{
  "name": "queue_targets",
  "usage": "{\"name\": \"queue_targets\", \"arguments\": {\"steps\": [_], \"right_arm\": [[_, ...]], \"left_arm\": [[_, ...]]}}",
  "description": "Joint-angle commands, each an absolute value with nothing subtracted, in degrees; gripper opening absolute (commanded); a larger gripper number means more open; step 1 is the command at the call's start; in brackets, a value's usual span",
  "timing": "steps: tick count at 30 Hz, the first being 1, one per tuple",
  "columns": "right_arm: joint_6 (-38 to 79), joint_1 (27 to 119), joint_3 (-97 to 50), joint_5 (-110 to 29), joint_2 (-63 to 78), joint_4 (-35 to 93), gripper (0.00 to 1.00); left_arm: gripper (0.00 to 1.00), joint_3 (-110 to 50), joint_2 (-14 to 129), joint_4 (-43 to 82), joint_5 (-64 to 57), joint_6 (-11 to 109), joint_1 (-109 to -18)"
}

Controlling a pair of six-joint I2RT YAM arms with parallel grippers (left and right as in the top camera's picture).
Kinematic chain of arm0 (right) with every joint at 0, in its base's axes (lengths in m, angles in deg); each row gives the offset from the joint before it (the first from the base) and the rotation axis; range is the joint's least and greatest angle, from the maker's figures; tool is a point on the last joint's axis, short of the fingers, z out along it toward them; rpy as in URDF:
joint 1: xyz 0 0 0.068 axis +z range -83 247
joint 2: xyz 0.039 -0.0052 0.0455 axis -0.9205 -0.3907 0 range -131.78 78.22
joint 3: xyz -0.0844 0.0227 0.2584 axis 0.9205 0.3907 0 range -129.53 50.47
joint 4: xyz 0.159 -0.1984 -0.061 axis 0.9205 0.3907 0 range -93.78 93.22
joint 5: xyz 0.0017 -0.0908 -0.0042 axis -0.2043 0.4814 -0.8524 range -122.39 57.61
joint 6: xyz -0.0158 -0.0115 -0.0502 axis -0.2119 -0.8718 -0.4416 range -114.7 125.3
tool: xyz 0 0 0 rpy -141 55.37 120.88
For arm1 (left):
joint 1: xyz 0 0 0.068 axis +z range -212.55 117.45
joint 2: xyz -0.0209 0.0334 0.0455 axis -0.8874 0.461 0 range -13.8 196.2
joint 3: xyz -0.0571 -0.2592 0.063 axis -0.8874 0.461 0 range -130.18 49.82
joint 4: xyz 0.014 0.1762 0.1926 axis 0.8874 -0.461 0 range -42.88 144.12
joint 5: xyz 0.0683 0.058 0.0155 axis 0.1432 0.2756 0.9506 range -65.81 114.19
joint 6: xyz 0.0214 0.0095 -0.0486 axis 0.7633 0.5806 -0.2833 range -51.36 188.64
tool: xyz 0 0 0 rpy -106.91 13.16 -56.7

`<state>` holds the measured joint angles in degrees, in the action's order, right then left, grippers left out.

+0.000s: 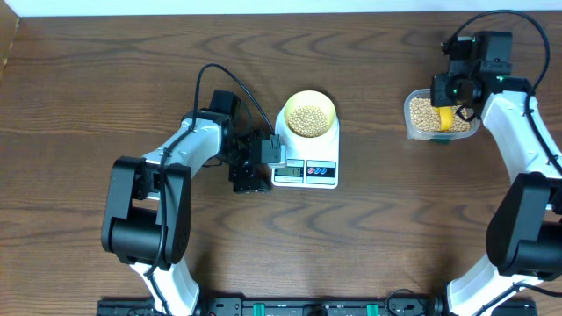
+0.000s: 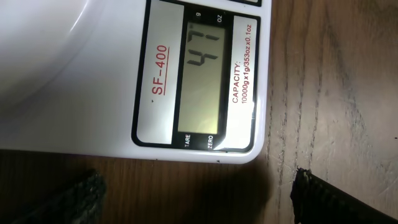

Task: Scoop item into bowl and weigh 50g on scale
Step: 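Move the scoop right and lower it into the soybean tub, then scoop soybeans and lift the scoop out of the tub with the right gripper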

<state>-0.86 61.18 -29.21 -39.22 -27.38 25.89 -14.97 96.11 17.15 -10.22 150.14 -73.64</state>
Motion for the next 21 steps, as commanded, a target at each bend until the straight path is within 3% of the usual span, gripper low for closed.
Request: {"name": "queue_targets", "arguments": {"steps": [1, 11, 21], "right_arm": [[2.3, 59.2, -29.4, -39.6, -23.8, 25.6, 0.01], [-1.3, 55.1, -29.4, -54.0, -22.5, 25.4, 0.01], [0.1, 51.3, -29.4, -56.6, -19.1, 25.7, 0.01]], "left_arm": [[0.98, -14.4, 96.5, 17.1, -10.9, 151.1, -73.8], [0.98, -14.4, 96.5, 17.1, -10.9, 151.1, -73.8], [0.98, -14.4, 96.5, 17.1, -10.9, 151.1, -73.8]]}}
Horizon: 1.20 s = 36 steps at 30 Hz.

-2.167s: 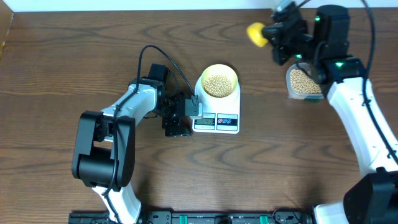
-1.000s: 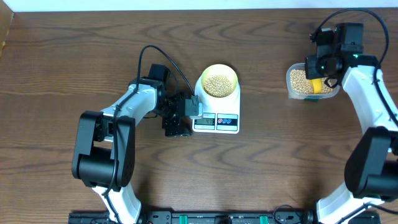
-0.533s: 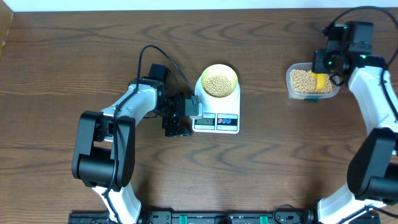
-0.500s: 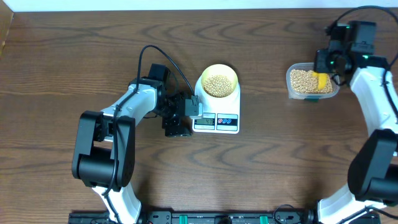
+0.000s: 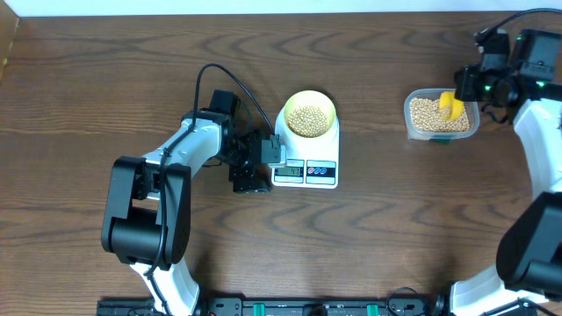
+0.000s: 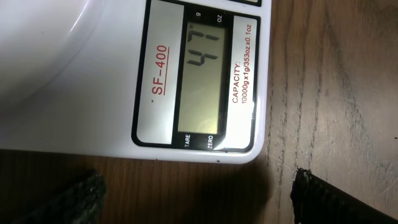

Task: Scoop item into bowl and weigh 50g on scale
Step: 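Scoop soybeans and lift the scoop out of the tub with the right gripper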

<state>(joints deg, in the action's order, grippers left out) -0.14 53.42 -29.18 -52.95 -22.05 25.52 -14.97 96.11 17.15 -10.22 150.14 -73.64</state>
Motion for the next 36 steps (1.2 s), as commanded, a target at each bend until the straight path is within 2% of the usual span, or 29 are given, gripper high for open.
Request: {"name": "queue_targets", "arguments": {"steps": [1, 16, 30, 36], "right_arm": [[0.1, 50.4, -29.4, -58.7, -19.0, 25.8, 0.01], [1.6, 36.1, -29.4, -91.3, -19.0, 26.7, 0.01], [1.6, 34.8, -29.3, -96.3, -19.3, 26.7, 0.01], [1.6, 34.8, -29.3, -88.9, -19.4, 28.5, 0.01]], "left_arm": [[0.98, -14.4, 96.5, 17.1, -10.9, 151.1, -73.8], [0.98, -14.4, 96.5, 17.1, -10.9, 151.1, -73.8], [0.98, -14.4, 96.5, 17.1, -10.9, 151.1, -73.8], [0.97, -14.4, 96.5, 17.1, -10.9, 151.1, -73.8]]}}
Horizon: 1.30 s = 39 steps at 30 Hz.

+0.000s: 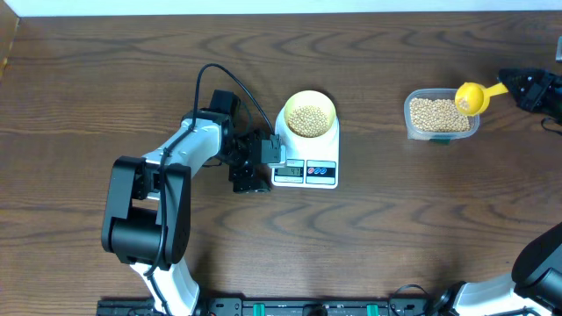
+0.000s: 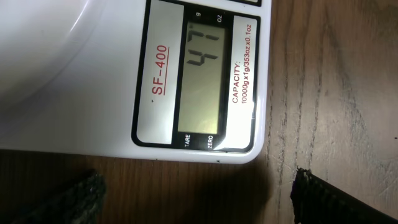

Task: Scoop item into bowl and weigh 50g on scale
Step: 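Scoop soybeans and lift the scoop out of the tub with the right gripper, then carry the scoop left over the yellow bowl with the right gripper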

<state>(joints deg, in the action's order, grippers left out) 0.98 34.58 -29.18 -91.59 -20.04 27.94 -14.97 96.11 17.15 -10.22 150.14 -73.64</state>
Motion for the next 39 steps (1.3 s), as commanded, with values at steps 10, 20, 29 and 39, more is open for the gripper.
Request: {"name": "queue_targets", "arguments": {"steps": [10, 20, 29, 39], "right_arm": [[3.5, 40.2, -29.3, -90.0, -19.6, 28.1, 0.01], [3.6, 57.4, -29.3, -89.9, -19.6, 21.3, 0.01], [1.4, 69.6, -29.3, -89.3, -19.6, 15.6, 0.01], [-6.7, 76.8, -29.3, -78.8, -19.6, 15.3, 0.01]], "left_arm": [[0.98, -14.4, 96.5, 17.1, -10.9, 151.1, -73.8], [0.98, -14.4, 96.5, 17.1, -10.9, 151.1, -73.8], [0.98, -14.4, 96.5, 17.1, -10.9, 151.1, -73.8], [0.97, -14.4, 96.5, 17.1, -10.9, 151.1, -73.8]]}}
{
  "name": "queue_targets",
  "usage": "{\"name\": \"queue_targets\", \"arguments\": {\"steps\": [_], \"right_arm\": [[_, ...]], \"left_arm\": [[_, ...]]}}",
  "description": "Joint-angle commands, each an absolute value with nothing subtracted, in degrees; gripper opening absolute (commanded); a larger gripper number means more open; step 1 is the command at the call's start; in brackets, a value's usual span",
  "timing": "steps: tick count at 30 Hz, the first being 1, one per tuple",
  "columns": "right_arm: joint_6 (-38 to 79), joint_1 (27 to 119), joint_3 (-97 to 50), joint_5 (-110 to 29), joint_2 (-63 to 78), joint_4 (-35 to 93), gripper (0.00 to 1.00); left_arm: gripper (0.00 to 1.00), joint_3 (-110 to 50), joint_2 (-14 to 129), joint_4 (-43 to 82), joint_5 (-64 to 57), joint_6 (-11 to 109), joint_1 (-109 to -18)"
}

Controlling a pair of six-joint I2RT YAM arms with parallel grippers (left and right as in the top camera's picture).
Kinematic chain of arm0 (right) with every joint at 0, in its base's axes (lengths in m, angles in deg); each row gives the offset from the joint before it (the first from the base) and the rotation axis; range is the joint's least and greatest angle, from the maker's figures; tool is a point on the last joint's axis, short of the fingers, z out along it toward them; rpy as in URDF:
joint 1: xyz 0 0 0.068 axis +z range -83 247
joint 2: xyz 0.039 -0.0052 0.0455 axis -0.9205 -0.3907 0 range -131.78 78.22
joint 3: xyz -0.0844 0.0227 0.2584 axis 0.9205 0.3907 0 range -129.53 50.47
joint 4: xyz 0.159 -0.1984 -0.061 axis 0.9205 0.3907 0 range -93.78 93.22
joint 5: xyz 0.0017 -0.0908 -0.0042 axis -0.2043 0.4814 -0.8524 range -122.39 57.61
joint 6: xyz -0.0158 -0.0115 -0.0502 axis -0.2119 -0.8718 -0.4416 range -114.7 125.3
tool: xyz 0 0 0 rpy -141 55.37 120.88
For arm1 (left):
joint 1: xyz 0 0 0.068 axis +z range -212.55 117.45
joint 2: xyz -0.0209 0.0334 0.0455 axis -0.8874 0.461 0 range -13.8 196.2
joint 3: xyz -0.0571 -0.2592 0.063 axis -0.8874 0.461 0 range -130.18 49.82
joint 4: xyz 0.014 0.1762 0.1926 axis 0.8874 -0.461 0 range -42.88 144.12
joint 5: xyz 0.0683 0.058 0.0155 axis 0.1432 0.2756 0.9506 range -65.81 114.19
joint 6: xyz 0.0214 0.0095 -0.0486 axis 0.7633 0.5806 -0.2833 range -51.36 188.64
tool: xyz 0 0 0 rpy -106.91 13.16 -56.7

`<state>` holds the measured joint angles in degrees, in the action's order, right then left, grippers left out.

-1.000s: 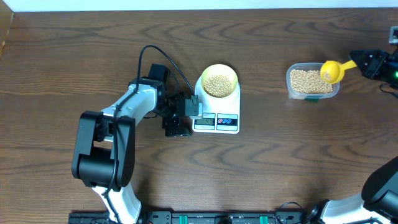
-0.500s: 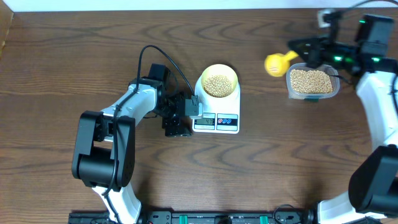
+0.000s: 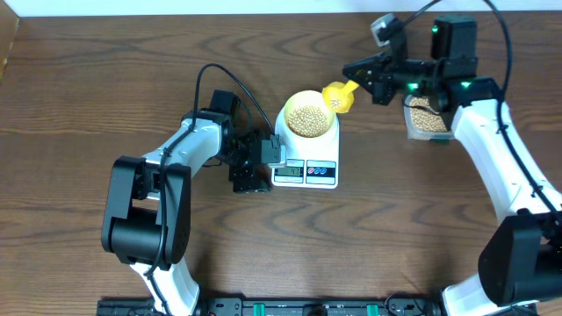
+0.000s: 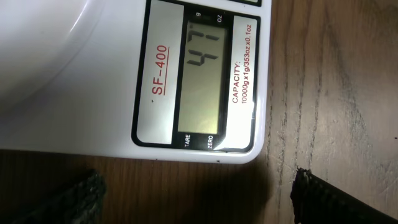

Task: Scoop item into bowl and weigh 50g on scale
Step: 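Carry the scoop left over the yellow bowl with the right gripper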

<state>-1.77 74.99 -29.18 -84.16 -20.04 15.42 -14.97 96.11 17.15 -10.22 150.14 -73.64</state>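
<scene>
A yellow bowl filled with beans sits on the white scale. Its display reads 47 in the left wrist view. My right gripper is shut on the handle of a yellow scoop, which hangs at the bowl's right rim. The clear tub of beans lies partly under the right arm. My left gripper stands open on the table just left of the scale, its fingertips wide apart with only wood between them.
The table's far edge runs along the top of the overhead view. A black cable loops above the left arm. The arm bases stand at the near edge.
My right gripper with the yellow scoop has moved from the far right beyond the tub to the bowl's right rim. The left arm and the 47 reading are unchanged.
The right gripper held the scoop down in the tub of beans. Then the scoop lay over the tub's right side, then was lifted at the tub's far right corner. Now it is at the bowl. The scale showed 47 throughout.
</scene>
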Motion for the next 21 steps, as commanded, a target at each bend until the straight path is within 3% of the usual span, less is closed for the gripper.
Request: {"name": "queue_targets", "arguments": {"steps": [1, 21], "right_arm": [[-7.9, 77.4, -29.3, -77.8, -19.6, 15.2, 0.01], [-29.0, 89.9, -29.3, -60.0, -19.6, 15.3, 0.01]], "left_arm": [[0.98, -14.4, 96.5, 17.1, -10.9, 151.1, -73.8], [0.98, -14.4, 96.5, 17.1, -10.9, 151.1, -73.8]]}}
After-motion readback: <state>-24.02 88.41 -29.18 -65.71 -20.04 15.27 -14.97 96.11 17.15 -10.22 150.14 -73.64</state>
